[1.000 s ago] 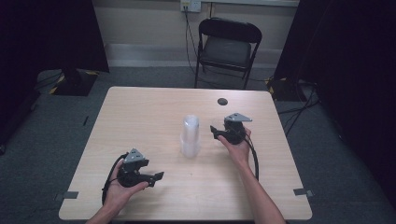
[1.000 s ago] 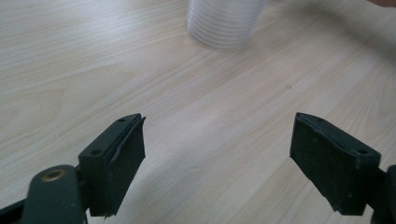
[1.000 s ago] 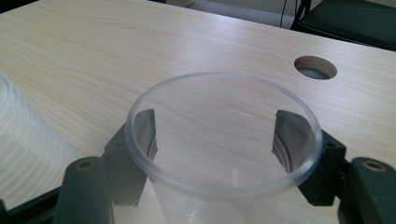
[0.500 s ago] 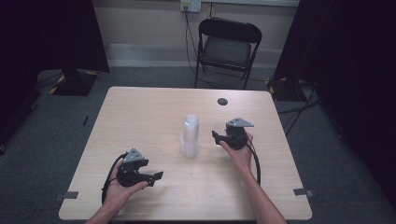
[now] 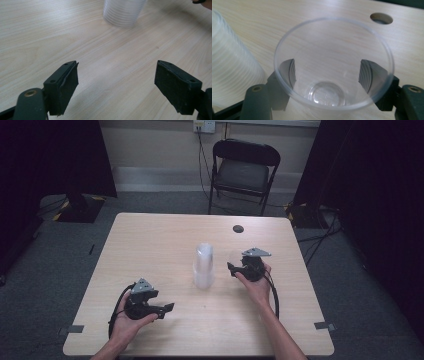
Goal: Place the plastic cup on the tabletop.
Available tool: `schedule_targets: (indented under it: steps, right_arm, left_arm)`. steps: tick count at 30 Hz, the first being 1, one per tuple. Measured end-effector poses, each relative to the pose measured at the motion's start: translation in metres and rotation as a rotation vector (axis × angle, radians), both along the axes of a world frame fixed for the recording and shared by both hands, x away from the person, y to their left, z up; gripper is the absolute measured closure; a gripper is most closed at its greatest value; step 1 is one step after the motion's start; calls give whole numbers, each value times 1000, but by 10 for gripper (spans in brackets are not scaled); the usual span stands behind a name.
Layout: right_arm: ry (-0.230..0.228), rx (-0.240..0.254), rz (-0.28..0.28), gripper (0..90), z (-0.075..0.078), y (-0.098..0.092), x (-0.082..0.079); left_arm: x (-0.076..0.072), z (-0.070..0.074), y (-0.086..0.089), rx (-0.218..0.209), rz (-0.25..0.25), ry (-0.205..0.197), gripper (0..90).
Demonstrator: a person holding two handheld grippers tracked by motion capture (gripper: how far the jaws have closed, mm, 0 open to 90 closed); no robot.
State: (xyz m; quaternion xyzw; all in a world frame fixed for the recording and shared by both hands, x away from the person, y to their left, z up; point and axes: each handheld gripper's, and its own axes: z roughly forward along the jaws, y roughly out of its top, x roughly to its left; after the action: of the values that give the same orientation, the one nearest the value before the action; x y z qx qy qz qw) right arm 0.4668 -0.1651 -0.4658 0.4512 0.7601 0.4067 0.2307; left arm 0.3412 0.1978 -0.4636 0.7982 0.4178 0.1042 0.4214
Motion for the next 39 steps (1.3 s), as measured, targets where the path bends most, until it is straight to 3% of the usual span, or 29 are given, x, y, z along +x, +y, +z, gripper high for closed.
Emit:
schedule_targets:
  steps: [3,14,31,39]
  right_arm:
    - [24,-3,-2,267,-5,-1,1]
    - [64,55,2,140,-10,-4,0]
    - [62,68,12,168,-2,-23,-23]
    - [42,79,35,182,11,-31,-40]
  left_arm:
    - [0,0,1,0,-2,2,191]
    - [2,0,3,-7,7,7,197]
    - [2,1,6,8,19,-15,190]
    - [2,0,6,4,30,-2,185]
